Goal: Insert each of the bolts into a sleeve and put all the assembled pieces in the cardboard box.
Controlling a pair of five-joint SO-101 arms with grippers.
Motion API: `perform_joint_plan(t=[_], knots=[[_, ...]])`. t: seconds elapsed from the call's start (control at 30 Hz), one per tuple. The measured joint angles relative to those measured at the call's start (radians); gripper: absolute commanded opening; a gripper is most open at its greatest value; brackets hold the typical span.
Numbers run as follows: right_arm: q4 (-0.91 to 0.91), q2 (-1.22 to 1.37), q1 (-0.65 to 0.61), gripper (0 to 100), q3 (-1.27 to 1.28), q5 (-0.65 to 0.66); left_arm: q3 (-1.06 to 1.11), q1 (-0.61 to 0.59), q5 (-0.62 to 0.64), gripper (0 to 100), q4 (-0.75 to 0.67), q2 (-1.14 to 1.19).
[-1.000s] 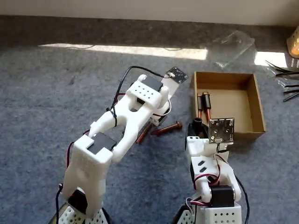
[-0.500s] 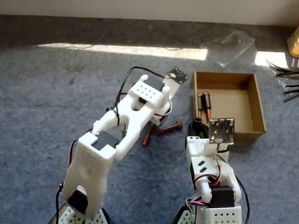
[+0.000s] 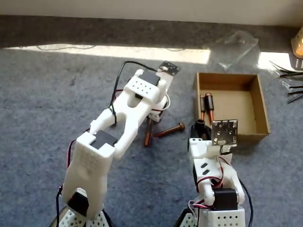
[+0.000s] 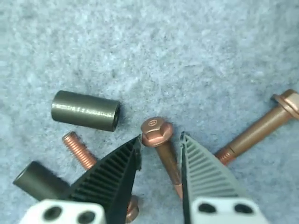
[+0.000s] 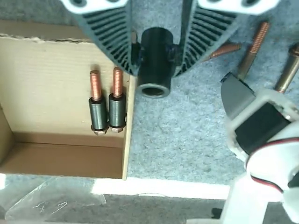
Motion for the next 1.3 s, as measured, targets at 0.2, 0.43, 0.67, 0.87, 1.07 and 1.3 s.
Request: perform_joint_plan(t=[0.2, 0.43, 0.67, 0.87, 1.07, 1.3], knots=[[0.0, 0.0, 0.0, 0.3, 0.0, 0.0, 0.0, 0.002, 0.0, 15, 0.012, 0.0], [0.0, 0.0, 0.0, 0.3, 0.0, 0.0, 0.0, 0.003, 0.068, 15, 0.031, 0.0], [0.0, 0.0, 0.0, 0.3, 0.0, 0.0, 0.0, 0.0, 0.092, 15, 0.04, 0.017], [0.0, 0.0, 0.0, 0.3, 0.0, 0.0, 0.0, 0.002, 0.172, 15, 0.04, 0.017], [0.0, 0.0, 0.0, 0.3, 0.0, 0.0, 0.0, 0.0, 0.198, 15, 0.04, 0.017], [0.0, 0.0, 0.0, 0.3, 0.0, 0.0, 0.028, 0.002, 0.327, 15, 0.003, 0.017]])
